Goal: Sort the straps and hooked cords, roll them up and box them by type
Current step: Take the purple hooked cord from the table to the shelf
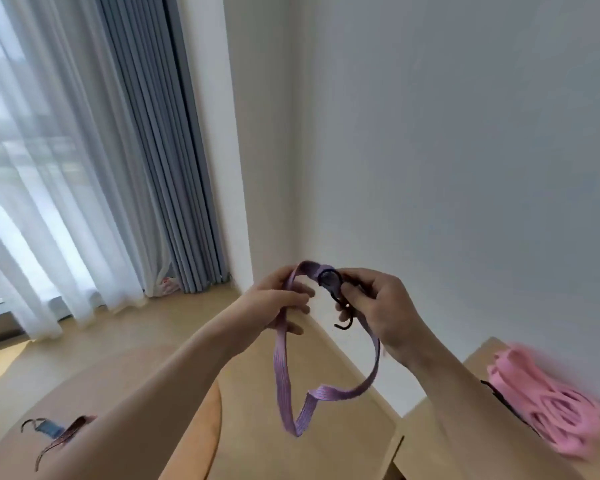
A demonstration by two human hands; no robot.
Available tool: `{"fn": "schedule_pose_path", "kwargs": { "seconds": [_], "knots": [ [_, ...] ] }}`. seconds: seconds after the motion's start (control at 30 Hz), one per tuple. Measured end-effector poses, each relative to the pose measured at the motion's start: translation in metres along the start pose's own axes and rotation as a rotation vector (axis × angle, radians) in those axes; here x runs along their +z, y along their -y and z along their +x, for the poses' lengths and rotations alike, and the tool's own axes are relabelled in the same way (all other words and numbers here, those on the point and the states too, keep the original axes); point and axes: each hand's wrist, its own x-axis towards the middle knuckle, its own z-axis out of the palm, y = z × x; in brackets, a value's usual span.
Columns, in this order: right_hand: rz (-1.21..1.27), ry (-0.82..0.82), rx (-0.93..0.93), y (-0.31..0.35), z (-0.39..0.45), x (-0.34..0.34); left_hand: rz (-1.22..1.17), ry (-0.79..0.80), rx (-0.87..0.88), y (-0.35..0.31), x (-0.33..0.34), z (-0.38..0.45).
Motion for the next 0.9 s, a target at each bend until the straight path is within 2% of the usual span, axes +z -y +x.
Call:
{"fn": "schedule_pose_path", "kwargs": {
  "seconds": [0.1, 0.17, 0.23, 0.3, 0.4, 0.5, 0.57, 0.63, 0.8, 0.9],
  "knots": [
    [0.082, -0.127, 0.017, 0.003, -0.001, -0.033, -0.091, 0.099, -0.014, 0.0, 0.044, 0.027],
    [0.026, -0.195, 0.002, 0.003, -0.003, -0.052, -0.11, 0.068, -0.029, 0.001, 0.068, 0.041],
    [-0.057, -0.255, -0.013, 0.002, -0.007, -0.071, 0.028, 0.042, 0.058, 0.002, 0.09, 0.054],
    [-0.092, -0.304, -0.016, 0.001, -0.013, -0.09, 0.146, 0.09, 0.166, 0.0, 0.11, 0.064],
    [0.001, -0.371, 0.006, 0.002, -0.023, -0.111, 0.18, 0.119, 0.24, -0.003, 0.132, 0.077],
    [0.134, -0.602, 0.03, 0.006, -0.03, -0.125, 0.16, 0.109, 0.215, 0.0, 0.154, 0.084],
    [0.144, -0.834, 0.026, 0.006, -0.034, -0.132, 0.099, 0.085, 0.154, 0.001, 0.167, 0.081],
    [0.129, -0.955, 0.057, 0.003, -0.04, -0.133, 0.024, 0.062, 0.105, 0.001, 0.179, 0.073],
    [0.138, -0.97, 0.269, -0.007, -0.065, -0.113, -0.092, 0.036, 0.131, -0.003, 0.21, 0.053],
    [0.234, -0.916, 0.34, -0.008, -0.078, -0.106, 0.176, 0.145, 0.28, 0.004, 0.22, 0.047]
  ]
}}
